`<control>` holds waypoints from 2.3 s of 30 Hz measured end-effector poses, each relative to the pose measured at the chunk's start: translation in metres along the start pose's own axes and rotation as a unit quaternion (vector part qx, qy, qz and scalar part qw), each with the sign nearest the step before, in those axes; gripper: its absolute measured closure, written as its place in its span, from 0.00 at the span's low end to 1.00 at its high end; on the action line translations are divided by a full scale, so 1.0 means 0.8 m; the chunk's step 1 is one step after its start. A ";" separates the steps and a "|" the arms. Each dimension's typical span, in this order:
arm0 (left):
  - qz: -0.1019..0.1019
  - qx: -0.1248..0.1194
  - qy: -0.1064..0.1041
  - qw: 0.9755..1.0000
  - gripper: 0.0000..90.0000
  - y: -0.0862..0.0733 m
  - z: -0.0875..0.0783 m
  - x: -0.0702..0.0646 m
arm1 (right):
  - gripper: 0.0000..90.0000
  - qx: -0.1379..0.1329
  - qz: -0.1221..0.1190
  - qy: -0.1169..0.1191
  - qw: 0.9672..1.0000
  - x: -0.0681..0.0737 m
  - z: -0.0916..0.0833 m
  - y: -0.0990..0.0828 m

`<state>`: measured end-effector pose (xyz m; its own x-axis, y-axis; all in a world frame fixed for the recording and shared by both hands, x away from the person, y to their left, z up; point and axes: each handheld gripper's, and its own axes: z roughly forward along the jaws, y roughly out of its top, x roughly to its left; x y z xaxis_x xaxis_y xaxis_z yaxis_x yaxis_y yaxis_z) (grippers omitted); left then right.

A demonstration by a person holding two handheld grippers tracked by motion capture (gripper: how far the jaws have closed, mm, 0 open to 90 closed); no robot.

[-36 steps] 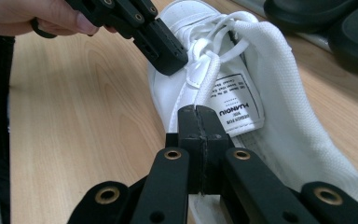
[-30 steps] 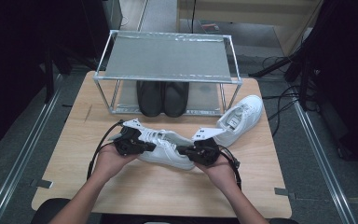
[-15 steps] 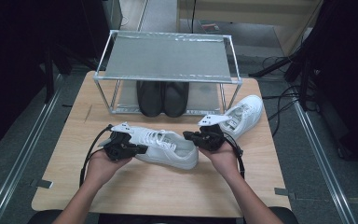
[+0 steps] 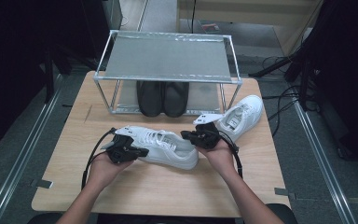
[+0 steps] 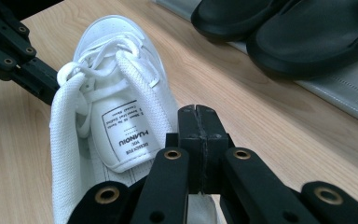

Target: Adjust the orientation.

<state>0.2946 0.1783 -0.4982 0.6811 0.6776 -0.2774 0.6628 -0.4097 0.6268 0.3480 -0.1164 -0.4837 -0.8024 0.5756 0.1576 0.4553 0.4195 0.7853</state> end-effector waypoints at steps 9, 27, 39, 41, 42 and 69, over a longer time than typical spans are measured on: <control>-0.002 0.003 -0.007 1.000 1.00 0.004 0.001 0.008 | 1.00 0.012 -0.004 0.017 1.000 0.008 -0.007 -0.006; -0.006 0.017 -0.023 1.000 0.99 0.016 0.003 0.028 | 1.00 0.027 -0.035 0.055 0.997 0.042 -0.018 -0.021; -0.031 0.018 -0.057 0.998 0.99 0.023 0.006 0.047 | 1.00 0.024 -0.042 0.078 0.996 0.065 -0.016 -0.029; -0.039 0.019 -0.065 0.997 0.99 0.023 0.006 0.049 | 1.00 0.022 -0.039 0.076 0.996 0.066 -0.016 -0.030; -0.039 0.019 -0.066 0.997 0.98 0.023 0.005 0.050 | 1.00 0.023 -0.038 0.076 0.996 0.068 -0.017 -0.030; -0.004 -0.016 -0.032 0.999 0.65 0.028 -0.013 0.048 | 0.83 0.013 0.001 0.067 0.998 0.050 -0.043 -0.029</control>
<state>0.3328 0.2015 -0.4874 0.6945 0.6404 -0.3281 0.6591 -0.3832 0.6471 0.2921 -0.1270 -0.4753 -0.8451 0.4780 0.2395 0.4654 0.4375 0.7694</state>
